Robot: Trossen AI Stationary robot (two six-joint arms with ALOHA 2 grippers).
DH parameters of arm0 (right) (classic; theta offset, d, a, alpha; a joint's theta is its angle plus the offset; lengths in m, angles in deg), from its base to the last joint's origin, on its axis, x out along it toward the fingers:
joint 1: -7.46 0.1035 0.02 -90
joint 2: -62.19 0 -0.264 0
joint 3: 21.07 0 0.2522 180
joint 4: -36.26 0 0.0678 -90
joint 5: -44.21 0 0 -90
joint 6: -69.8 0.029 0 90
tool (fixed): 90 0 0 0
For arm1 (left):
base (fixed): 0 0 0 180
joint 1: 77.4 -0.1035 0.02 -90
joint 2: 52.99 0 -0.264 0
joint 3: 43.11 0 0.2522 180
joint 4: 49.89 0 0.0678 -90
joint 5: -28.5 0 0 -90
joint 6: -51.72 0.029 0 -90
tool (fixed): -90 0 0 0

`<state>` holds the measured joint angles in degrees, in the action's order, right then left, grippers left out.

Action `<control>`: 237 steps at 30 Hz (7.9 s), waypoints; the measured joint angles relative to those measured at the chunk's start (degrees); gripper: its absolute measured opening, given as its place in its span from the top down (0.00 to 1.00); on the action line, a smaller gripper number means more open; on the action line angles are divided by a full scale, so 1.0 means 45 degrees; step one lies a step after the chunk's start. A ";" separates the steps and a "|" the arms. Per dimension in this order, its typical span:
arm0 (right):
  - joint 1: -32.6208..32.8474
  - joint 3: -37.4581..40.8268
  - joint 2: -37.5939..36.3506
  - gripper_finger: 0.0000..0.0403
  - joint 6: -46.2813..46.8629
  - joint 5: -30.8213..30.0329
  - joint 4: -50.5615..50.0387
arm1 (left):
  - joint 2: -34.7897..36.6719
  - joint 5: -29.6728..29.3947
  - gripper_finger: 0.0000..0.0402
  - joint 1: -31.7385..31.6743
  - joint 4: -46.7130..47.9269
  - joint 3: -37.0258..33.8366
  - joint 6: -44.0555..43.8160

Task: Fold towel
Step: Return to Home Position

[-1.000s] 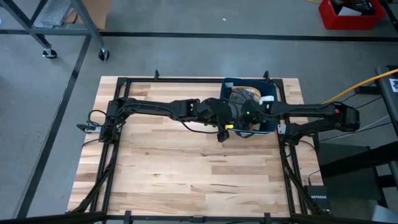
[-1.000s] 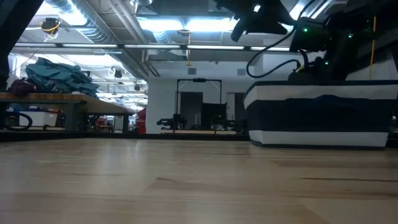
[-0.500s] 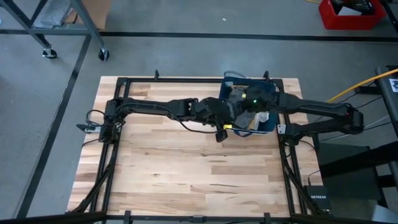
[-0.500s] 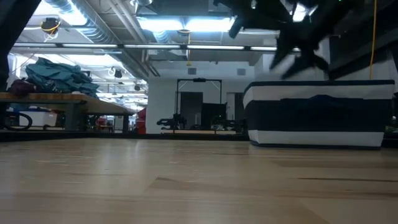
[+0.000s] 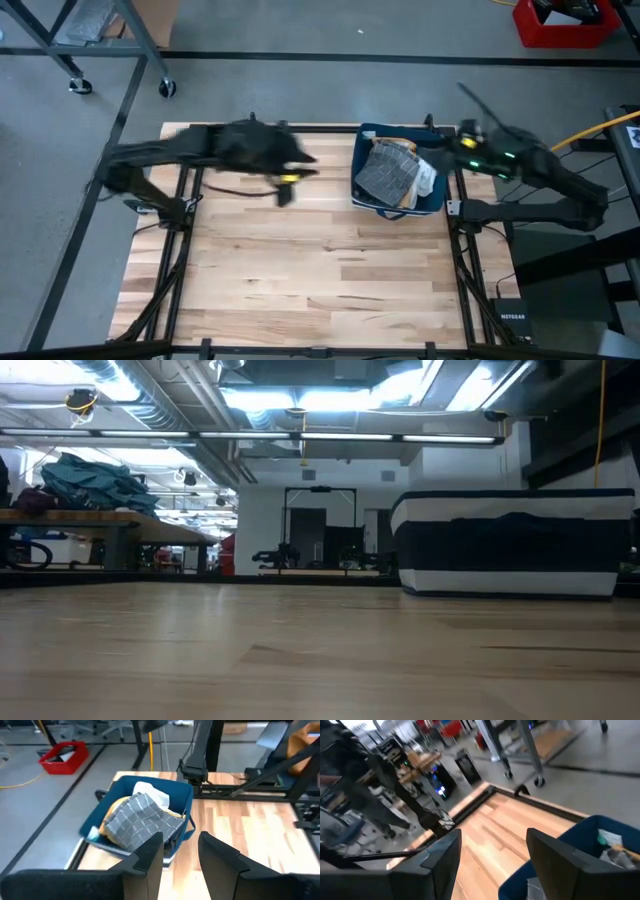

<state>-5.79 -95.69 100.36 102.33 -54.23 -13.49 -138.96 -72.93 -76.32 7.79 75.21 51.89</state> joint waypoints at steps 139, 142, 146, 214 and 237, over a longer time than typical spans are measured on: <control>0.1607 1.3428 -0.8451 0.43 0.0413 -0.0532 0.8674 | 1.9041 -0.2854 0.72 -0.0403 -1.0567 -2.3117 -0.0948; 0.1607 1.3428 -0.8451 0.43 0.0413 -0.0532 0.8674 | 1.9029 -0.2854 0.72 -0.0403 -1.0563 -2.3117 -0.0950; 0.1607 1.3428 -0.8451 0.43 0.0413 -0.0532 0.8669 | 1.9029 -0.2854 0.72 -0.0403 -1.0563 -2.3117 -0.0950; 0.1604 1.3428 -0.8450 0.43 0.0409 -0.0541 0.8649 | 1.9029 -0.2841 0.72 -0.0404 -1.0568 -2.3119 -0.0950; 0.1607 1.3428 -0.8451 0.43 0.0409 -0.0541 0.8649 | 1.9026 -0.2842 0.72 -0.0408 -1.0566 -2.3120 -0.0947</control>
<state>1.44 -35.26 62.33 104.17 -56.66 25.44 -53.34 -85.71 -78.16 -39.76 -28.83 47.63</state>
